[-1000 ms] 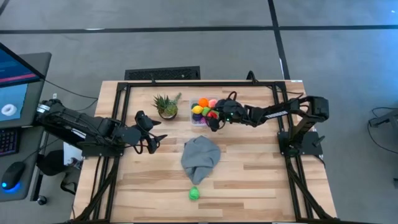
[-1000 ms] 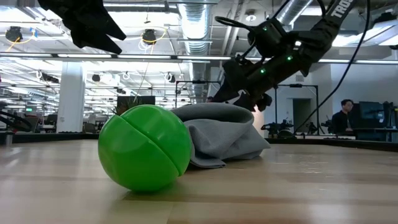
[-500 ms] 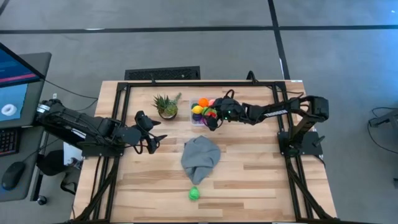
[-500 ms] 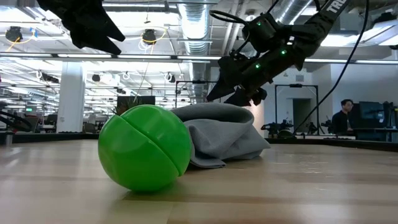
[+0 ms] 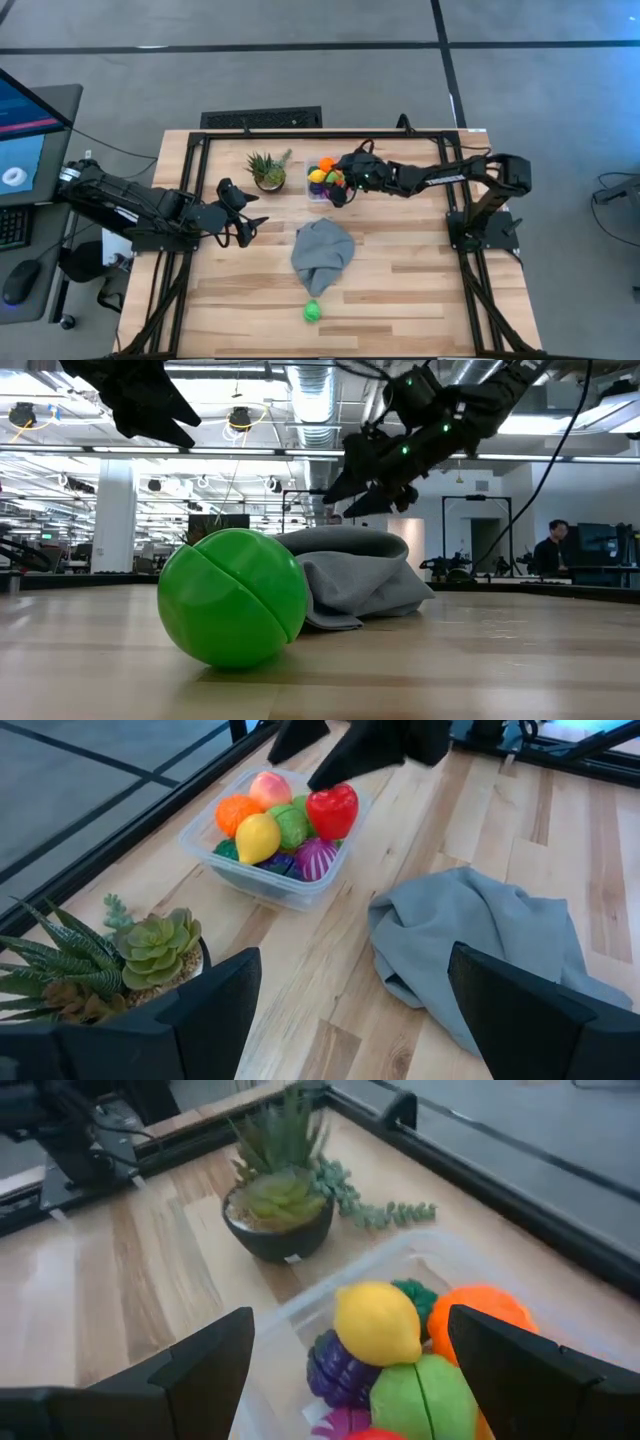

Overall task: Pick and placing Produce into tupperware
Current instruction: Put the green pear into the transparent container

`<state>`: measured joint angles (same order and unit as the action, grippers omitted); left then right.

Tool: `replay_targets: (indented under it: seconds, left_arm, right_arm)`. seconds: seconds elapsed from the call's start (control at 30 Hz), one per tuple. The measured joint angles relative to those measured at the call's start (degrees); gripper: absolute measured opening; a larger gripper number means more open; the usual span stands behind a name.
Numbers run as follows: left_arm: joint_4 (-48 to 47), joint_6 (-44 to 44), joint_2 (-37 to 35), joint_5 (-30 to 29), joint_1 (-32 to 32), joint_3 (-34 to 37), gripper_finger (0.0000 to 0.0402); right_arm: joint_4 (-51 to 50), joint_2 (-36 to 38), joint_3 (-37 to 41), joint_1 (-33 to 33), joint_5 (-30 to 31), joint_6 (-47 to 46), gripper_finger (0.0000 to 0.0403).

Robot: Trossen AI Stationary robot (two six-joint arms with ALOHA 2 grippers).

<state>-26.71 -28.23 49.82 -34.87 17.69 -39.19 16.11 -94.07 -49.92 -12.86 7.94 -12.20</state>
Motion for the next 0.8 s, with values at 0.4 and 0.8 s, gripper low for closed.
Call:
replay_targets:
  seconds: [0.4, 0.8]
  left_arm:
    - [-0.57, 0.02, 0.02, -0.13, 0.0, 0.0, 0.0311]
    - [0.73, -0.99, 1.67, 3.71, 0.0, -0.01, 0.0311]
  right_arm:
    - [-12.94, 16.7, -1.61, 2.24, 3.19, 4.1, 0.033]
    - [-34.46, 27.15, -0.54, 14.02, 6.72, -4.64, 0.0319]
